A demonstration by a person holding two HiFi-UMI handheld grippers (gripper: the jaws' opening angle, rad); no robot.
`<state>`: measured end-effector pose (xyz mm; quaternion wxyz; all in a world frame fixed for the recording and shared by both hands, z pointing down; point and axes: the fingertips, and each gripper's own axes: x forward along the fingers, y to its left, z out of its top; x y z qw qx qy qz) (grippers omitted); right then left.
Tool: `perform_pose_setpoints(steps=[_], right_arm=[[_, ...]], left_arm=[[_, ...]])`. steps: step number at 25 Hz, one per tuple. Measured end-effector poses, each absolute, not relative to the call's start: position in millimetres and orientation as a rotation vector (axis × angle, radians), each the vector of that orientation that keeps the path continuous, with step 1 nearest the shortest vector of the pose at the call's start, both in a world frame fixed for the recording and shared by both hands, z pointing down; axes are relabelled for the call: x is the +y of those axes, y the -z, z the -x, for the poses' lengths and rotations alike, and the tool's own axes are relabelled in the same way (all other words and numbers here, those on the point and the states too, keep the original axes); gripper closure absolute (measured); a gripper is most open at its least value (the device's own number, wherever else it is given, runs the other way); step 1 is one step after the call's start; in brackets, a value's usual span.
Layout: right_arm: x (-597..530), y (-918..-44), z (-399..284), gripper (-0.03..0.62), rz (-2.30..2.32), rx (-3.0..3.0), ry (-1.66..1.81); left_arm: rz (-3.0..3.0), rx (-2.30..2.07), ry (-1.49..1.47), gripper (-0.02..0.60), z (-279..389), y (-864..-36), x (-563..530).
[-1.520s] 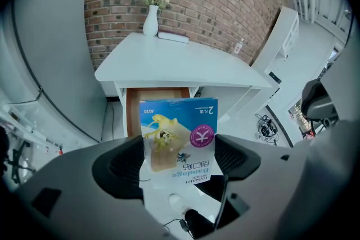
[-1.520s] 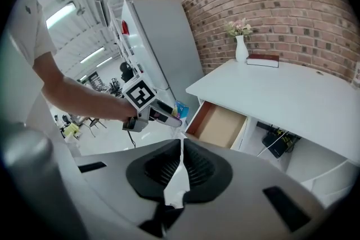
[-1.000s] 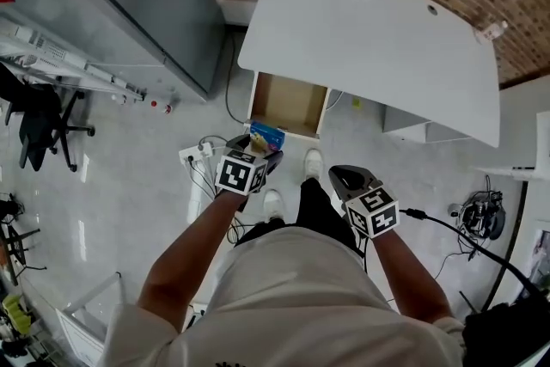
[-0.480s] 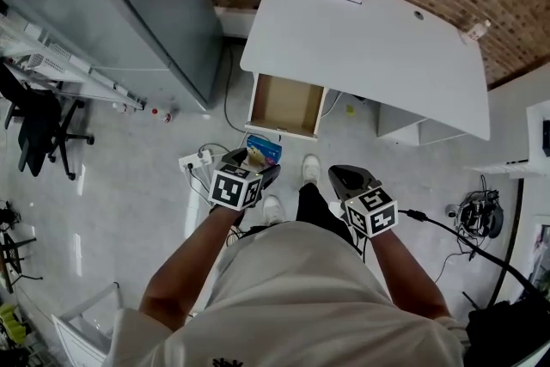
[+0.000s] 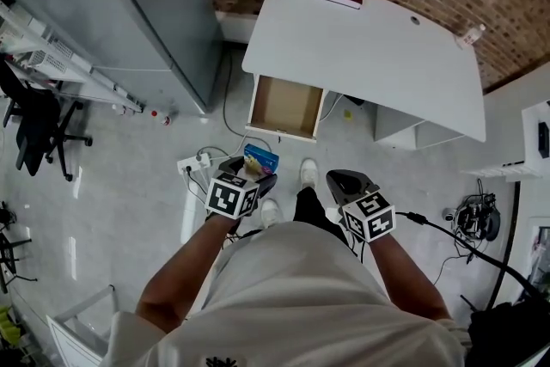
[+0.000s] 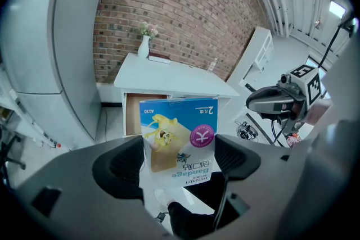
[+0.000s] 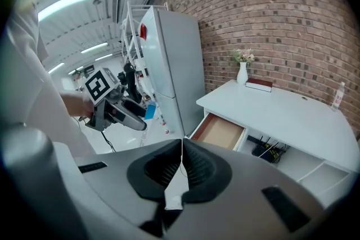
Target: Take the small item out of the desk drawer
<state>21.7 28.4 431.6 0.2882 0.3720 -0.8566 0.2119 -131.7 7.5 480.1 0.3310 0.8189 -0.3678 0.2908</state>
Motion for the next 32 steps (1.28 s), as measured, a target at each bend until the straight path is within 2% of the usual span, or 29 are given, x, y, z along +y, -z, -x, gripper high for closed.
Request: perform_pose_setpoints(steps=[32], right_arm=[[54.0,-424.2,-7.0,0.563,-1.017,-2.286,-0.536]], left_arm=[[-2.131,-0.939,-0.783,0.189,142.0,-487.2,37.9]])
